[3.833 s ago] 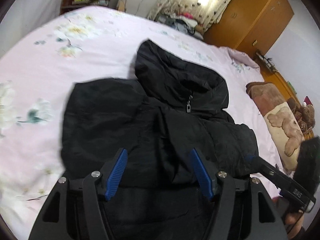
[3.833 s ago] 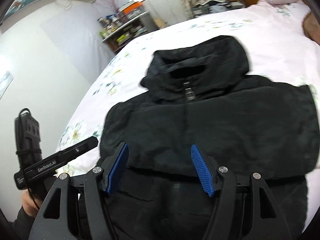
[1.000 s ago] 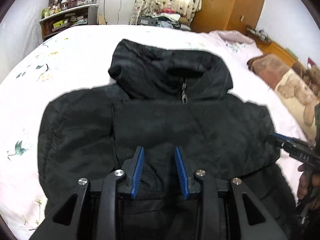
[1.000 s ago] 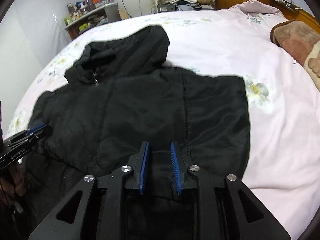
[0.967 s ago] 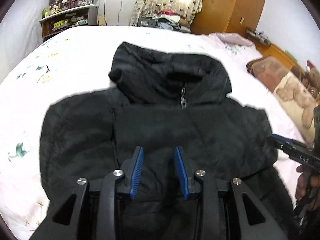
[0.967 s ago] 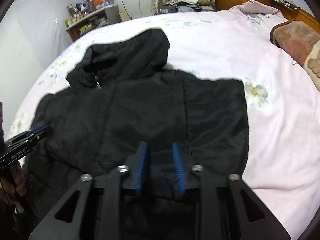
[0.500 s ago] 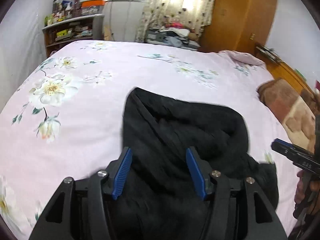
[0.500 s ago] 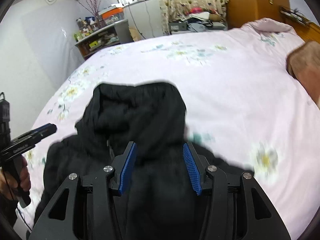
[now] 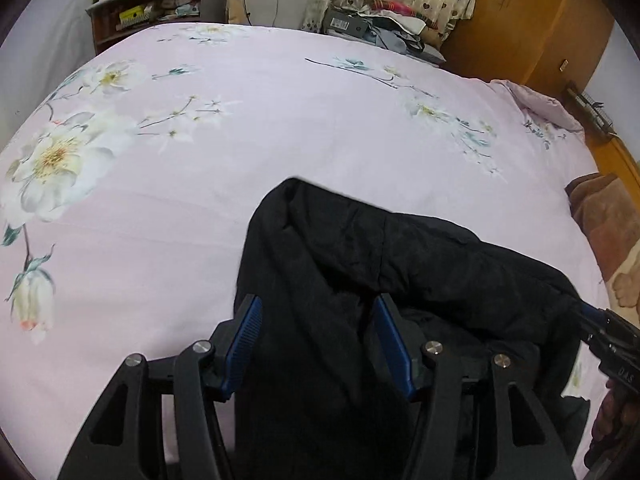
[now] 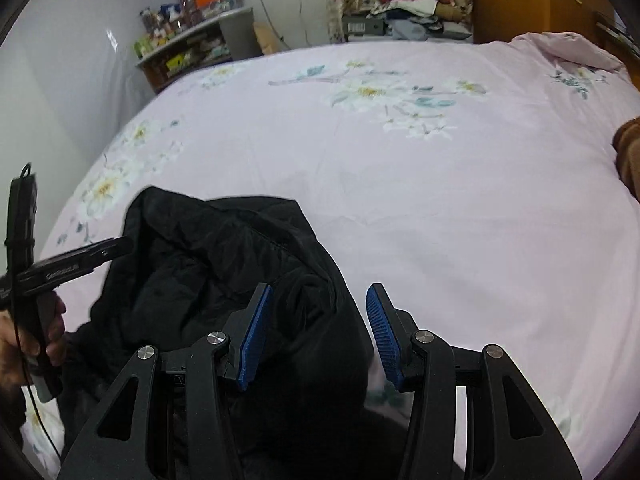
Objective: Fold large clothes
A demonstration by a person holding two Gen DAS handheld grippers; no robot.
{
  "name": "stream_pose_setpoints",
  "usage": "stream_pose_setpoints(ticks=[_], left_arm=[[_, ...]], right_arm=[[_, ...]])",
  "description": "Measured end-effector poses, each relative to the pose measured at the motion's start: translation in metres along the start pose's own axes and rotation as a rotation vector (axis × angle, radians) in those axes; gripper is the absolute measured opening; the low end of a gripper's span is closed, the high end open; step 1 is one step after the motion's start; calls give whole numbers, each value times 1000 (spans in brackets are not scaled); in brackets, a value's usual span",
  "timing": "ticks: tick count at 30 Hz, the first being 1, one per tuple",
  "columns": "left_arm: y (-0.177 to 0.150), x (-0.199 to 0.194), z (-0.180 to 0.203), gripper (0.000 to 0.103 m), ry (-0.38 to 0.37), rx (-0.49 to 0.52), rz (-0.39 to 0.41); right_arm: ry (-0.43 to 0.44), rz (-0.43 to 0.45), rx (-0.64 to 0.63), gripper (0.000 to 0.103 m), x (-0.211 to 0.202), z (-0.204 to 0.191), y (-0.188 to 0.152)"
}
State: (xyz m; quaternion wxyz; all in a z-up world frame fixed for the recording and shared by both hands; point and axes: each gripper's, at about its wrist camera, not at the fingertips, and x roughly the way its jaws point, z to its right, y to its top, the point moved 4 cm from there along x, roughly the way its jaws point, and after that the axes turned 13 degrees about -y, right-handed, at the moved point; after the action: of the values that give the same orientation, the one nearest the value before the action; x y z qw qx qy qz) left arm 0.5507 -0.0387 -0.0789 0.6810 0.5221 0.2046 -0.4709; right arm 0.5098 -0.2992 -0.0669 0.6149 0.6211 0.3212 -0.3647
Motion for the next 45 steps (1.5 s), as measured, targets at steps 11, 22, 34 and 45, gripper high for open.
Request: stream_pose_setpoints(ticks=[11,22,34,45], left_arm=[[-20,-108,31,5,-98,97,250],[-115,-234,60,4,-225,88,373],[-236,-238,49,5,-165,79,228],[-308,-238,24,6,-125,15,87]], right_arm=[[-27,125,44,9,-60,-5,-16],[-8,254,142,8,-189,-14,-107],[29,102,214,8,-190,-13,-219],[99,-45,292,16,-175,1,-285]])
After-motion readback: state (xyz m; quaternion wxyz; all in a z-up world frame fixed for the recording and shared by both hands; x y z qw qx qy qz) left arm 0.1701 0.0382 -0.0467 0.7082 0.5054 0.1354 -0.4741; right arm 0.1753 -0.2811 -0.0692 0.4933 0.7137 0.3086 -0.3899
